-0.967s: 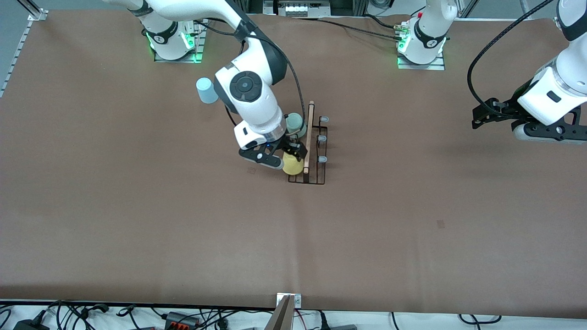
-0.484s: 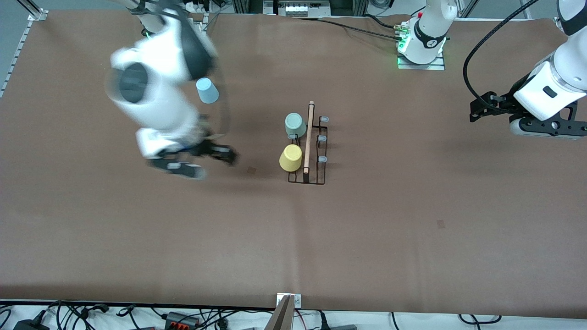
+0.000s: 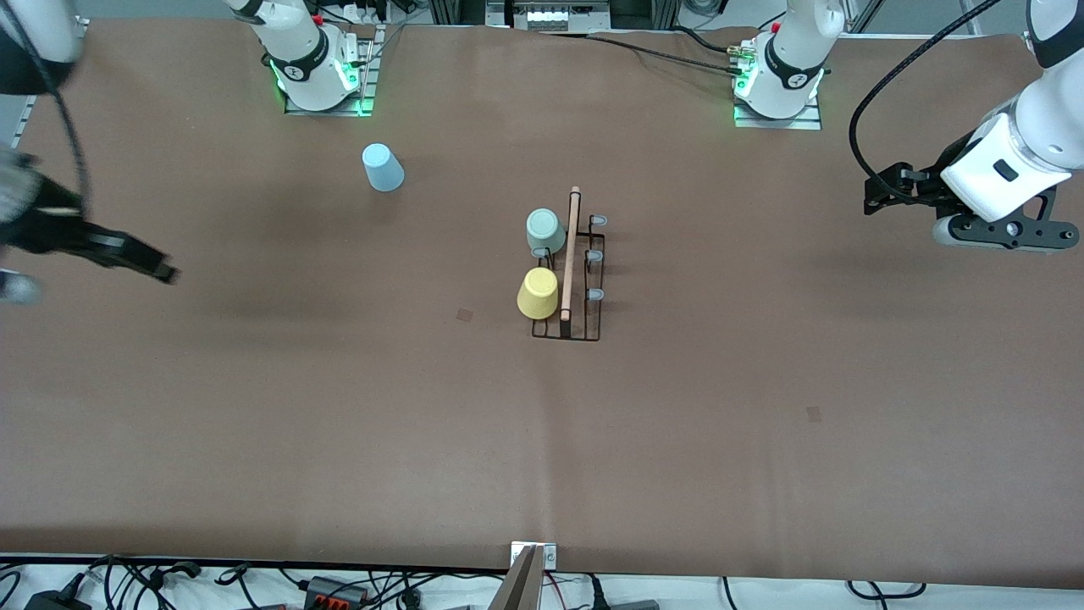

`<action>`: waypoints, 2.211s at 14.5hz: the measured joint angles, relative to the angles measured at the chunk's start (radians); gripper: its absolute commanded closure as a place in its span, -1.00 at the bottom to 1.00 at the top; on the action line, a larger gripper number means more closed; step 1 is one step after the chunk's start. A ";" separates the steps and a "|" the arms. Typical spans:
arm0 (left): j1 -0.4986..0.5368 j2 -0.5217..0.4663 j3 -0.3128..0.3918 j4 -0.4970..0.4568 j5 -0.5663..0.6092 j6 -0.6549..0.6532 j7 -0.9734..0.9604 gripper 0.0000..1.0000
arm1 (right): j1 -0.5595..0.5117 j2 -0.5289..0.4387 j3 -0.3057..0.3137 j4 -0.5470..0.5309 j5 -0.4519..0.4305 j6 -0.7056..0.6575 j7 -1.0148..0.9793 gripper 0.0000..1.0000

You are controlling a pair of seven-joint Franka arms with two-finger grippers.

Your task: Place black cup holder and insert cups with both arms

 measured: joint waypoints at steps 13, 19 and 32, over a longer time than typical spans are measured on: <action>0.007 0.002 0.003 0.001 0.000 -0.003 0.000 -1.00 | -0.057 -0.052 -0.011 -0.015 0.026 -0.138 -0.166 -1.00; 0.007 0.014 0.003 0.001 0.000 -0.001 0.000 -1.00 | -0.056 -0.069 0.007 -0.014 -0.018 -0.140 -0.240 -1.00; 0.010 0.015 0.007 0.001 0.000 -0.001 0.000 -1.00 | 0.010 -0.072 -0.002 -0.014 -0.069 -0.147 -0.240 -1.00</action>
